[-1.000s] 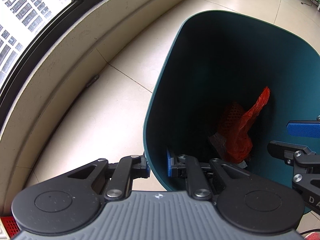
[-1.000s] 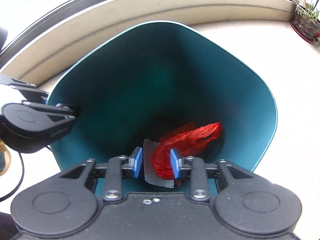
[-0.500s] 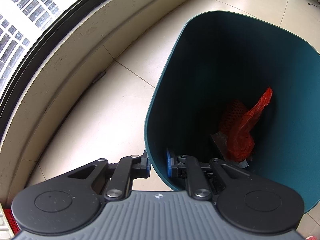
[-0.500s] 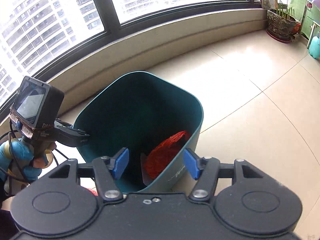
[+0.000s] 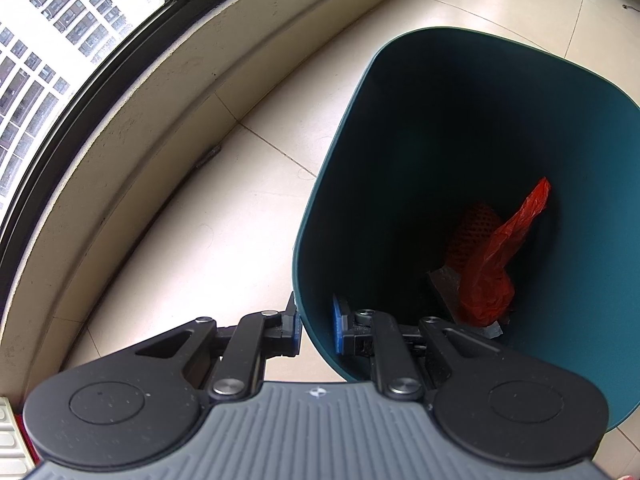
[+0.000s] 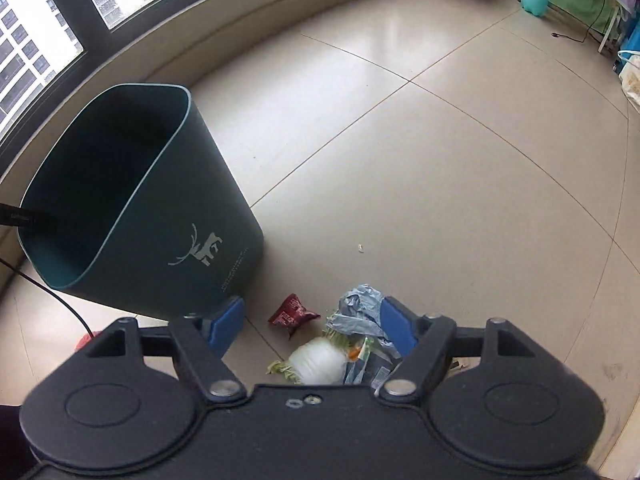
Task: Collect trash
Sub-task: 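Return the right gripper to the pile and grasp the red snack wrapper, then carry the red snack wrapper into the bin and open the right gripper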
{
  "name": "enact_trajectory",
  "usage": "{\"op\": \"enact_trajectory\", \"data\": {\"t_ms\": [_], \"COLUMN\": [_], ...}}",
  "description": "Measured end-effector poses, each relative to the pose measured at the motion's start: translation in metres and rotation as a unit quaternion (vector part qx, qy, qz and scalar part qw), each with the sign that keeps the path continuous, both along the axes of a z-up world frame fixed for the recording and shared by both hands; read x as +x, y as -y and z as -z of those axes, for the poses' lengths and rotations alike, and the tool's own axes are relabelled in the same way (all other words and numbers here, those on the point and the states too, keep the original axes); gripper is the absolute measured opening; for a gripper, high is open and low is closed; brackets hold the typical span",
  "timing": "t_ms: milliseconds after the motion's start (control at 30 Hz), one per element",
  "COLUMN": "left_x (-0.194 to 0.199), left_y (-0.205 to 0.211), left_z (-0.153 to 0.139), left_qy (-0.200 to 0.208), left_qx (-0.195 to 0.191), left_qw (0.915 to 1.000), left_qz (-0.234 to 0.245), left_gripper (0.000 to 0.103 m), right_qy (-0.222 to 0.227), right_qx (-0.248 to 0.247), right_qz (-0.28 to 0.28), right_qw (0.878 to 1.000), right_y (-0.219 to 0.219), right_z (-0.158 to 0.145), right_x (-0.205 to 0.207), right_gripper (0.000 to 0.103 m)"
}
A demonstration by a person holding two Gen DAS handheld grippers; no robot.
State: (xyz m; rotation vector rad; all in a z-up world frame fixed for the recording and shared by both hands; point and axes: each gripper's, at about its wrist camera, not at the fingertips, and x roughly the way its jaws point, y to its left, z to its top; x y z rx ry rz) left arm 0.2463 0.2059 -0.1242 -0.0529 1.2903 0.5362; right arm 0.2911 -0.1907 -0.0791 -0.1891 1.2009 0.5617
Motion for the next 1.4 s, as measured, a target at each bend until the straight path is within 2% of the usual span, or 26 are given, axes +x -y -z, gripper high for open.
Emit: {"op": "enact_trajectory", "data": {"t_ms": [67, 167, 300, 400, 567, 700, 767, 867, 967, 1033, 1067, 1200, 1267, 1400], "left_x": [0.000, 0.001, 0.005, 0.008, 0.010, 0.006, 0.004, 0.005, 0.005, 0.008, 0.008, 0.005, 0.003, 0.001], "left_y": [0.000, 0.000, 0.001, 0.000, -0.005, -0.003, -0.003, -0.004, -0.002, 0.000, 0.000, 0.002, 0.004, 0.003], "left_z": [-0.001, -0.001, 0.000, 0.000, 0.001, 0.001, 0.001, 0.002, 0.001, 0.001, 0.002, 0.002, 0.002, 0.002], "left_qy": [0.000, -0.004, -0.011, -0.019, -0.022, -0.015, -0.015, -0.019, -0.023, -0.024, -0.024, -0.021, -0.018, -0.008], "left_qx": [-0.001, -0.001, 0.002, 0.000, -0.009, -0.006, -0.007, -0.007, -0.003, 0.000, 0.000, 0.001, 0.003, 0.002], "left_qw": [1.0000, 1.0000, 0.9999, 0.9998, 0.9997, 0.9998, 0.9999, 0.9998, 0.9997, 0.9996, 0.9996, 0.9997, 0.9997, 0.9998], "left_qz": [0.002, 0.002, 0.005, 0.008, 0.008, 0.008, 0.005, 0.003, 0.007, 0.011, 0.012, 0.016, 0.018, 0.016], "left_gripper": [0.014, 0.014, 0.015, 0.015, 0.015, 0.015, 0.015, 0.015, 0.015, 0.015, 0.015, 0.015, 0.015, 0.015], "right_qy": [-0.007, -0.021, -0.034, -0.040, -0.019, 0.010, 0.015, 0.006, 0.001, -0.004, -0.010, 0.008, 0.019, 0.007], "right_qx": [-0.005, -0.023, -0.057, -0.088, -0.099, -0.115, -0.129, -0.145, -0.169, -0.183, -0.180, -0.175, -0.170, -0.122], "right_qz": [-0.019, -0.078, -0.156, -0.189, -0.242, -0.303, -0.316, -0.310, -0.320, -0.317, -0.309, -0.299, -0.289, -0.234], "right_qw": [1.000, 0.996, 0.986, 0.977, 0.965, 0.946, 0.940, 0.940, 0.932, 0.931, 0.934, 0.938, 0.942, 0.965], "right_y": [-0.003, -0.020, -0.073, -0.089, -0.102, -0.118, -0.124, -0.133, -0.137, -0.138, -0.137, -0.134, -0.132, -0.112], "right_z": [0.018, 0.060, 0.120, 0.149, 0.150, 0.162, 0.175, 0.196, 0.210, 0.219, 0.220, 0.210, 0.195, 0.141], "right_x": [0.001, 0.005, 0.017, 0.016, 0.000, -0.006, -0.006, -0.002, -0.003, -0.002, -0.001, -0.001, -0.001, 0.003], "right_gripper": [0.075, 0.076, 0.076, 0.073, 0.072, 0.072, 0.072, 0.071, 0.069, 0.054, 0.046, 0.041, 0.038, 0.036]}}
